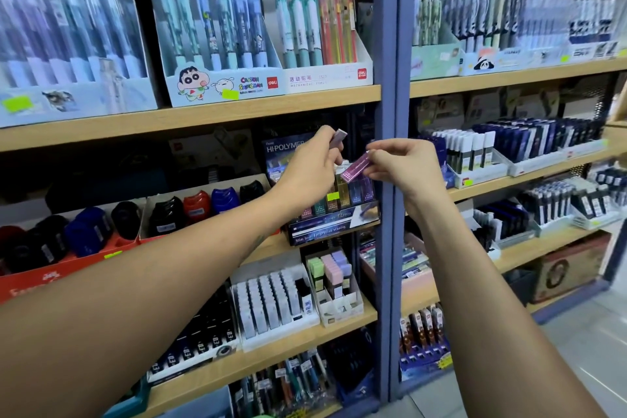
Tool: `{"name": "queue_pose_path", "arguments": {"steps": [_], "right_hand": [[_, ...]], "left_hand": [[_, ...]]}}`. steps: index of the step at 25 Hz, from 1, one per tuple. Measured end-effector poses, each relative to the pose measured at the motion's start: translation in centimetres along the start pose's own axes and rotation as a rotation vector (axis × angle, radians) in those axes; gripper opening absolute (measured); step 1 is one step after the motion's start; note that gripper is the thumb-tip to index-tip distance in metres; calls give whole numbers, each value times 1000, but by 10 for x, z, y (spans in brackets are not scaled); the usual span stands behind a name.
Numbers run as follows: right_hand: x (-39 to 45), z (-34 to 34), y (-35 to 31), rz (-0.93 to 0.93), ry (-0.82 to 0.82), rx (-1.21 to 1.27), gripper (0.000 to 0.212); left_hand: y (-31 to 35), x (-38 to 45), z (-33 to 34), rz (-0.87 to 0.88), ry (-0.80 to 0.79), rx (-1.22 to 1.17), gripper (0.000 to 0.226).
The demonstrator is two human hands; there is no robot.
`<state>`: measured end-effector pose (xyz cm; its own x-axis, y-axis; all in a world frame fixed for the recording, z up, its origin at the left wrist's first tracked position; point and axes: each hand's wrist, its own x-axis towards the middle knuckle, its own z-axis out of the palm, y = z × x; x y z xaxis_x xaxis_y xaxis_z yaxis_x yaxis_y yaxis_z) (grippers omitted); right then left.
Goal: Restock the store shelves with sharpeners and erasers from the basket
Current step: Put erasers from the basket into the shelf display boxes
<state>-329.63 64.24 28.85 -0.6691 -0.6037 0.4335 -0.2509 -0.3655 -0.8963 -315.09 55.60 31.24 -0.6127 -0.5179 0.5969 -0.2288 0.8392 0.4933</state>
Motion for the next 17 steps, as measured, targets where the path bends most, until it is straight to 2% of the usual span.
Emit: {"name": "queue_pose_path", "arguments": {"steps": [4,6,8,11,14,17], "right_hand": [[-2,5,-3,3,-35,93,6],[-3,5,-4,9,-52,139,5],[-4,3,-3,19,-99,204,13],[-4,-2,-1,8,-137,177,13],[-6,-4,-2,-7,-184,203,13],[-7,-3,-3,-4,-210,193,15]], "left_hand": [[5,1,-1,-33,-101,102,22],[3,2,-1,-28,-107,71,20],[0,0,0,-124,-105,-187,6],[1,-4,0,-336,-194,-644,9],[5,-7,-3,-404,-277,-769,10],[8,-11,-8,-421,-337,-770,9]]}}
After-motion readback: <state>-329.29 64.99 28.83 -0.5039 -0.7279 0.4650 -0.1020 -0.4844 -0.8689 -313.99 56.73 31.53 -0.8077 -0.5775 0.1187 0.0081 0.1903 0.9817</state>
